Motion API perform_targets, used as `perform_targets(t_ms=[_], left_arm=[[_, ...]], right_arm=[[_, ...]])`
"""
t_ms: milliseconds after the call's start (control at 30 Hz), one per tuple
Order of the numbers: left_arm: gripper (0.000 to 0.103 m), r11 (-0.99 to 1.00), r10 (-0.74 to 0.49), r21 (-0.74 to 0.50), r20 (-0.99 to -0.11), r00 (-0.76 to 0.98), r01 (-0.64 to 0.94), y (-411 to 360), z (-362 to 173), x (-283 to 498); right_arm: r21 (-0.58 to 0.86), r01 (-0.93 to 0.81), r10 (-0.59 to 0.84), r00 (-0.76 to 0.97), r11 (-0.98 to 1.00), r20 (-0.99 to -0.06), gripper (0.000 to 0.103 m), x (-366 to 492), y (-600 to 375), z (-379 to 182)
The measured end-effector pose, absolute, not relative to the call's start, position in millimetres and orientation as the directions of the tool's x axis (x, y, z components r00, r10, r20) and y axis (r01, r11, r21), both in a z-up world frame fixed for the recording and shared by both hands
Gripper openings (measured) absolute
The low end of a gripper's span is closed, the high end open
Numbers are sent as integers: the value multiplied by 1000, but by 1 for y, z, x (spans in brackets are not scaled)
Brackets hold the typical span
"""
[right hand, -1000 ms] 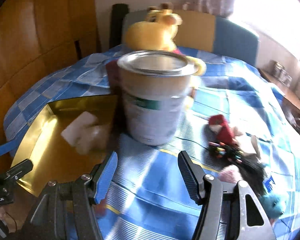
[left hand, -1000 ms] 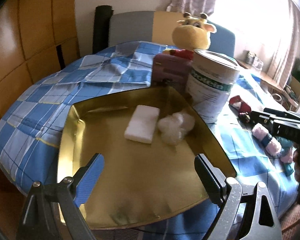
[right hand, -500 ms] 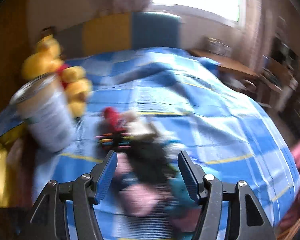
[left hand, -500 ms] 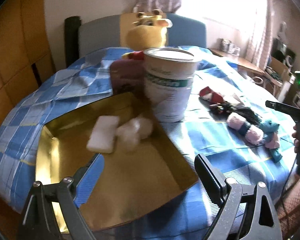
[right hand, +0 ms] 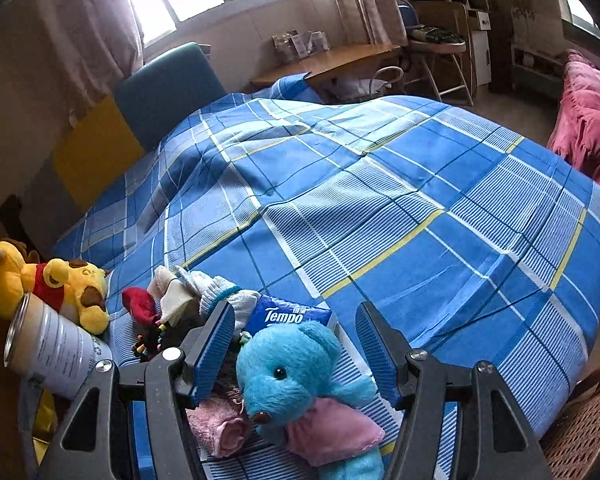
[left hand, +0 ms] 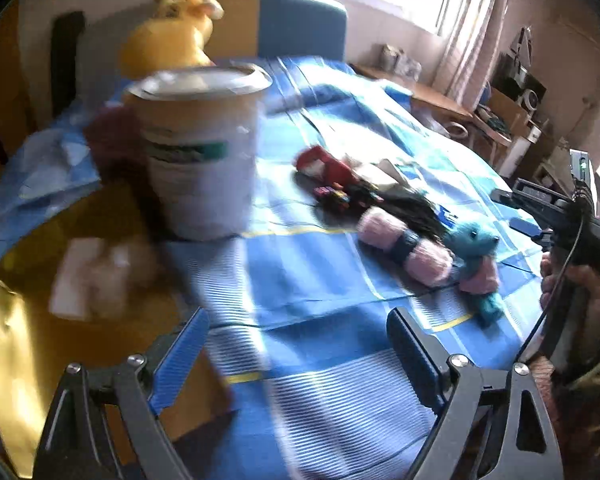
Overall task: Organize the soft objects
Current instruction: 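Move the left gripper back to the pile toward the pink towel, then grasp the pink rolled towel with the left gripper while the right gripper approaches the teal bear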
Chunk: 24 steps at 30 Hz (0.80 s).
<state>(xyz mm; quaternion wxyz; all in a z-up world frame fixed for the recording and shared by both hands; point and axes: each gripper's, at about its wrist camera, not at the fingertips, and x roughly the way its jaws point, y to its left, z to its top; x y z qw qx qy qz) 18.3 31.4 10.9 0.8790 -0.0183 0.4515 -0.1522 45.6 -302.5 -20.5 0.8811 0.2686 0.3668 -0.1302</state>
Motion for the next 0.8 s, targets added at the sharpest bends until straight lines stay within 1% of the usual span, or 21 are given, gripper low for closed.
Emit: perform_targets(t_ms=[67,167,233,400,567,700,800], left_arm=[[87,940,-327,-223,-806,493,258,20,4,27],[79,926,-362,-265,-826,432,270,-1,-6,39],[70,918,-379,-283,-835,399,278,-15,-12,47],[66,903,-403,-305,-844,353,303,-54,-24,65],[66,900,-423,-348,-846,326,264,-87,-35,89],[69,907,-413,-358,-857,308,220,-106,-47,107],[80,914,-402,-359,-859,318,186,-116,-55,120]], right_arm=[[394,430,-24,700,813,-714,64,46,-305,-22],[429,440,-9,707,789,-707,64,44,-313,-23],[459,448,10,707,768,-707,64,43,-319,-26],[514,467,29,719,719,-694,64,39,-330,-29],[588,504,54,728,632,-683,64,31,-348,-38],[600,495,80,726,628,-683,64,34,-348,-40],[597,479,100,721,643,-686,64,38,-344,-41]])
